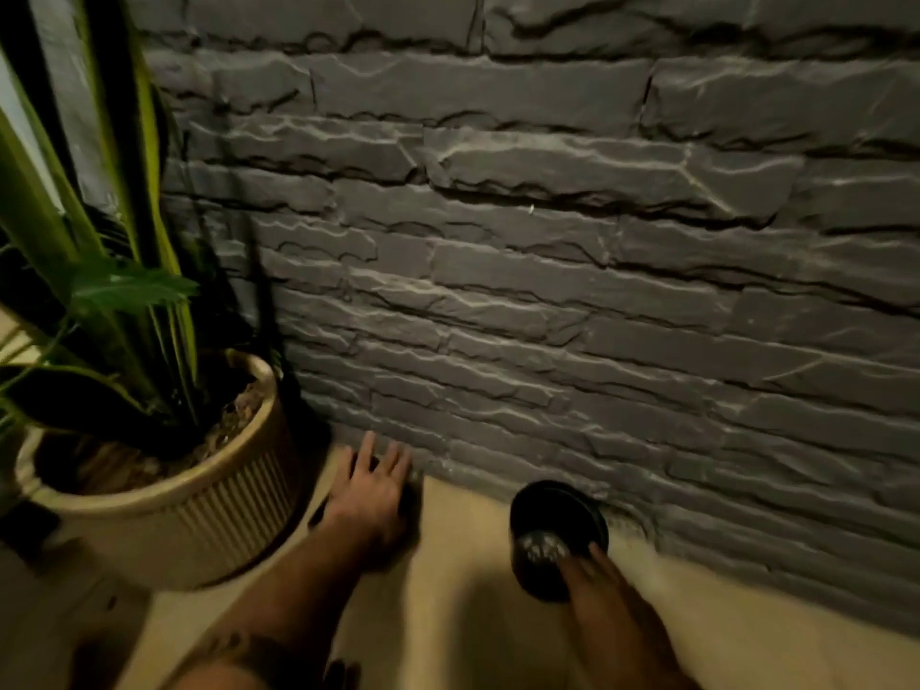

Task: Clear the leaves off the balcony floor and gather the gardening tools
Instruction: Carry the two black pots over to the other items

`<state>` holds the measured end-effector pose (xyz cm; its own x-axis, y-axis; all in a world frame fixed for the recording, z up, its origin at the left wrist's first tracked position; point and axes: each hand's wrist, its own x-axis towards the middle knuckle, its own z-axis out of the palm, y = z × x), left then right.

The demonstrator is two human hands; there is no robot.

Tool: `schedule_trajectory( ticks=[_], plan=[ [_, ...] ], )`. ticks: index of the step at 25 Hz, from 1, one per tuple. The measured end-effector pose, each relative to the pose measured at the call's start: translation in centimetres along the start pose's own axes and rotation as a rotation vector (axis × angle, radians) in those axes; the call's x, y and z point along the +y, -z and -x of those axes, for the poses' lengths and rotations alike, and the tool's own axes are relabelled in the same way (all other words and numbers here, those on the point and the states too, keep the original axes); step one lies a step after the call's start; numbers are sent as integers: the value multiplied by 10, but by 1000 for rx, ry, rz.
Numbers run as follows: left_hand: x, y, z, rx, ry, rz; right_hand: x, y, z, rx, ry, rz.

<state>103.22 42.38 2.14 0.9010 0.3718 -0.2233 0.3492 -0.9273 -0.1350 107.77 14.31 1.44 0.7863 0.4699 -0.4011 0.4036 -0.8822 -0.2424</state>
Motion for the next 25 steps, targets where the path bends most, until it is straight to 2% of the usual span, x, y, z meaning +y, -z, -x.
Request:
schedule_trajectory(
  ticks=[3,7,10,14,20,25],
  plan=[
    [4,-2,5,-33,33,-42,3,2,-8,3,37,-51],
    [4,3,15,-84,24,-124,3,0,-8,-47,14,28],
    [9,11,28,-24,15,10,-4,5,10,-27,92,72],
    [26,41,66,47,-55,119,-17,40,51,8,77,117],
    [38,147,143,-20,-119,106,-32,145,146,37,71,132],
    [39,292,204,16,-180,117,-55,281,236,89,63,98]
  ],
)
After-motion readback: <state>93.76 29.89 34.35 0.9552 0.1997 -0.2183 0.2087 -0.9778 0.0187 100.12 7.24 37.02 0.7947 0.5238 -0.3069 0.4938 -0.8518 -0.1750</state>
